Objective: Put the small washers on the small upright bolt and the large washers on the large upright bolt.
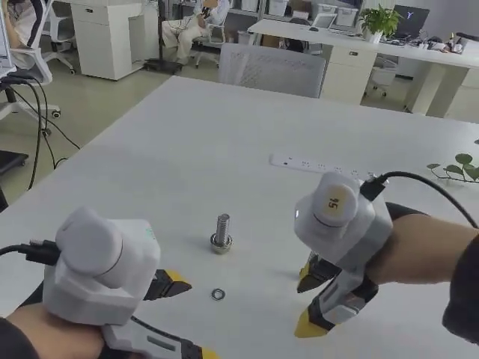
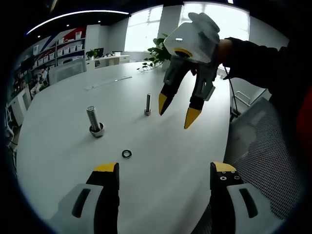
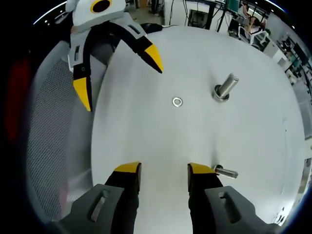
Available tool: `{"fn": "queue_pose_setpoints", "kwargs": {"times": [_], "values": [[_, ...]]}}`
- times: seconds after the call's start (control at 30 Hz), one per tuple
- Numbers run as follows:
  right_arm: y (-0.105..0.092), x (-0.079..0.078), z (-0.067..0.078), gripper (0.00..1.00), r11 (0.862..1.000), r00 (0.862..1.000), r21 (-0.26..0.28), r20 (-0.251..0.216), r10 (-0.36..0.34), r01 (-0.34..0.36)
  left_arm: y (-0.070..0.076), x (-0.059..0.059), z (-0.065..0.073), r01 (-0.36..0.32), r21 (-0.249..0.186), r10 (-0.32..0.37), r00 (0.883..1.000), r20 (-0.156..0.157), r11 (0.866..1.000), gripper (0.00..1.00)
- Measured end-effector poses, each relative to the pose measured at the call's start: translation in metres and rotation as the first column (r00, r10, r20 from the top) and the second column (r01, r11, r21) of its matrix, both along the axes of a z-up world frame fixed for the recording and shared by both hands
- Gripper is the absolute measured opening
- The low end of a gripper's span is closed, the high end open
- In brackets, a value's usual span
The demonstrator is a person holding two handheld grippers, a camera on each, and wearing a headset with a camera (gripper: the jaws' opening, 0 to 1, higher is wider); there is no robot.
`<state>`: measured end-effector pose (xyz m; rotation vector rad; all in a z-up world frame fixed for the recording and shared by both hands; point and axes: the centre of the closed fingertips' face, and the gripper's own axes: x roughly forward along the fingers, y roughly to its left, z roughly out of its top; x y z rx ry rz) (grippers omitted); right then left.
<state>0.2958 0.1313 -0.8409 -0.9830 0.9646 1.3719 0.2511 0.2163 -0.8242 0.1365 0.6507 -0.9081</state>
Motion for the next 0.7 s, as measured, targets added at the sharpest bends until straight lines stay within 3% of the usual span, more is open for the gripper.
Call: {"fn": "queue_pose_setpoints", "kwargs": {"times": [0.53, 0.7], "values": [[0.059, 0.004, 0.005, 0.4, 0.994, 0.994, 0.025, 0.021, 0.105, -0.106, 0.003, -0.002, -0.001, -0.005, 0.005, 0.005, 1.0, 0.001, 1.0, 0.75], [0.073, 0.003, 0.0, 0.39, 0.991, 0.991, 0.027, 0.017, 0.13, -0.13, 0.004, -0.002, -0.001, -0.01, 0.004, 0.01, 1.0, 0.0, 1.0, 0.75]]}}
